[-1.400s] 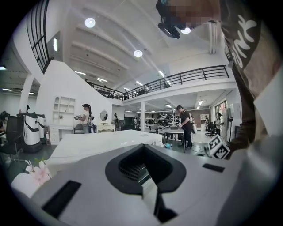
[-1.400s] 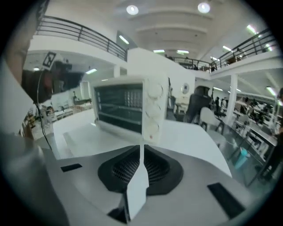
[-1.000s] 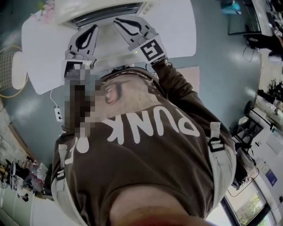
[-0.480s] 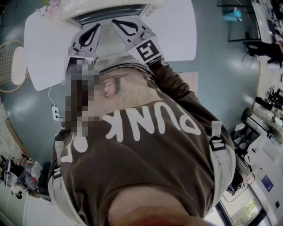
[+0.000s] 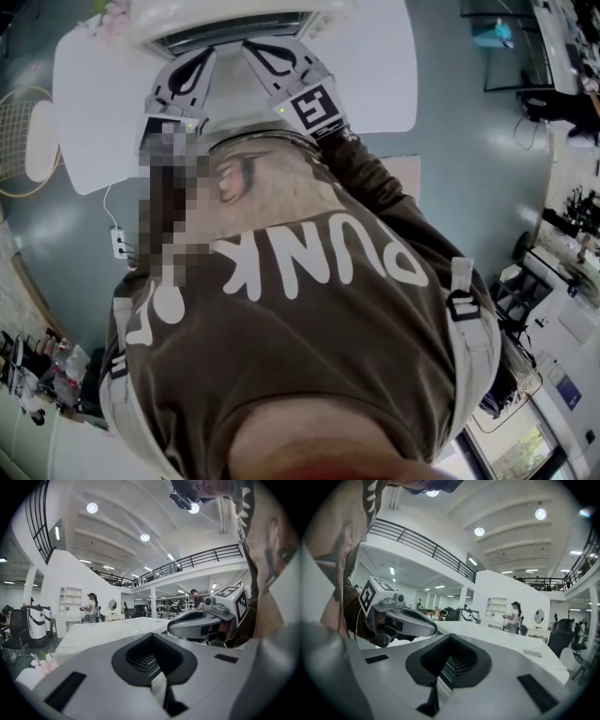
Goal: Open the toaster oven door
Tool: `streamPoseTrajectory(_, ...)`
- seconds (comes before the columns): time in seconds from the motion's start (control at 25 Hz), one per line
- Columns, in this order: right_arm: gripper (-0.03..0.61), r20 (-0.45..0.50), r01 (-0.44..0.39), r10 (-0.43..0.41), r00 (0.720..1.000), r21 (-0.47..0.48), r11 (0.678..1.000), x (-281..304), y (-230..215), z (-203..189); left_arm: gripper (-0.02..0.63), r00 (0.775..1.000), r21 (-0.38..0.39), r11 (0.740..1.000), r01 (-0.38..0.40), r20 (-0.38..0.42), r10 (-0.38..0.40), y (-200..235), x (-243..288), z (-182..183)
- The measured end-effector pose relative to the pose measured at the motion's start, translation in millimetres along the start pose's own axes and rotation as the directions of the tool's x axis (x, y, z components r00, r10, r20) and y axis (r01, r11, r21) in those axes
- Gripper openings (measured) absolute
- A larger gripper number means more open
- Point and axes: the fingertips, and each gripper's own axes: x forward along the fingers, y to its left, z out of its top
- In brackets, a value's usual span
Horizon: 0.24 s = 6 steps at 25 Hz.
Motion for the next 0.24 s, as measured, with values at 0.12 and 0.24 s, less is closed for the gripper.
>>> streamPoseTrajectory(0.12, 0.006, 0.000, 0.002, -0.002, 1.000, 0.000, 1.000, -2.5, 1.3, 0.4, 0.003, 1.000, -0.001, 1.000, 0.001, -0.003, -0.001, -2.0, -3.1, 0.5)
streamPoseTrajectory(0.24, 0.008, 0.000, 0.003, -0.003, 1.000, -0.002, 1.000, -5.7, 2.3, 1.6, 0.003, 1.000, 0.001, 1.000, 0.002, 0.000, -0.002, -5.3, -5.8, 3.0)
